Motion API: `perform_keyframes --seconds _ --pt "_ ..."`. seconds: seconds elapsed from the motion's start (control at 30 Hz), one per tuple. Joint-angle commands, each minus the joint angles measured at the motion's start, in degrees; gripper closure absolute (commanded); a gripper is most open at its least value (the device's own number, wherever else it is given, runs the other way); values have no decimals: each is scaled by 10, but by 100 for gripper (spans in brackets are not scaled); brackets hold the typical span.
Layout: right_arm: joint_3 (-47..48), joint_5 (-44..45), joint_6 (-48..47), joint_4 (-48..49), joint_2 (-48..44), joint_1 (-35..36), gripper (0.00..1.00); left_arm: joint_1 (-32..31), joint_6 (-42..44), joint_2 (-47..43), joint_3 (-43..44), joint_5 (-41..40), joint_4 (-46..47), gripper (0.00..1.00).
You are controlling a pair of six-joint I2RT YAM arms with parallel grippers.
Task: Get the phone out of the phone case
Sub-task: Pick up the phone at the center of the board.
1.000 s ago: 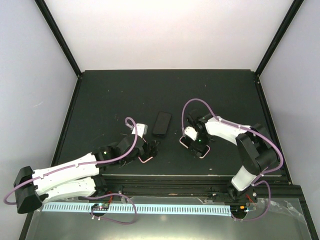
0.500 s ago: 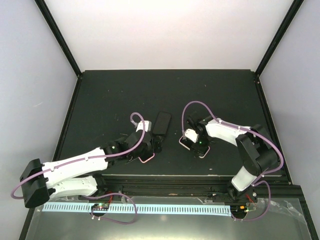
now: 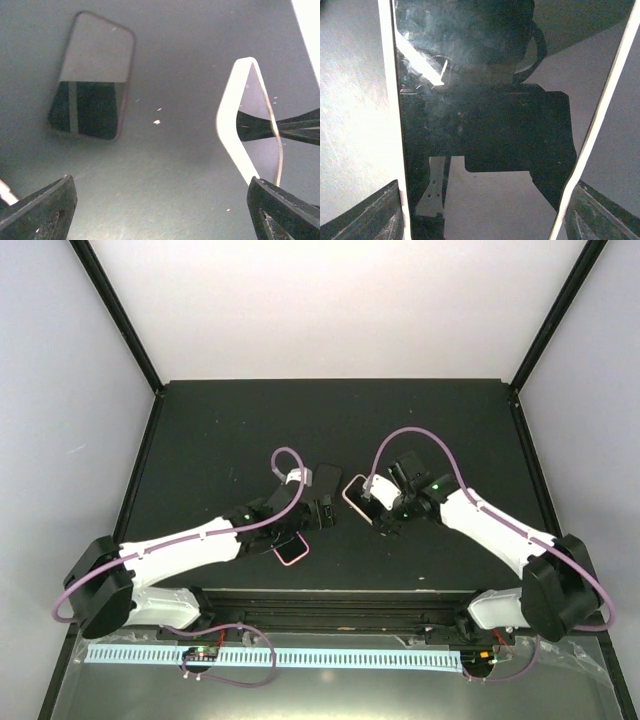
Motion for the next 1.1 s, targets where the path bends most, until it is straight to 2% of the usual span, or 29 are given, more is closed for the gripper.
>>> perform_keyframes --seconds 0.0,0.2,0.33,0.43,0.5,0.53,0.7,0.77,0.87,0.9,1.0,1.07 --pt "25 -45 33 58 -24 -1 44 3 34 42 70 30 62 8" --pt "13 -66 53 70 -36 -1 44 3 5 94 72 71 167 27" --pt "3 -60 58 78 -56 -1 43 3 -23 134 99 80 151 31" --pt "-1 -67 60 85 -66 -1 43 3 -32 150 102 87 168 40" --pt "0 -69 62 84 -64 -1 43 3 -33 155 102 95 182 47" --pt "0 -67 63 84 -61 -1 43 4 -32 156 101 103 191 58" --pt "0 -60 71 96 -69 -1 42 5 -16 155 103 129 214 82" --pt "4 -69 67 97 -84 -1 35 8 -2 154 95 135 243 90" --pt "19 -80 64 88 -103 -1 4 16 15 136 85 154 274 96" --pt "31 -86 64 73 -107 -1 0 20 23 123 77 158 282 97" --pt "59 -106 70 36 -111 -1 0 32 68 72 57 164 268 99" --pt "66 -123 78 25 -113 -1 0 41 129 33 47 170 234 99"
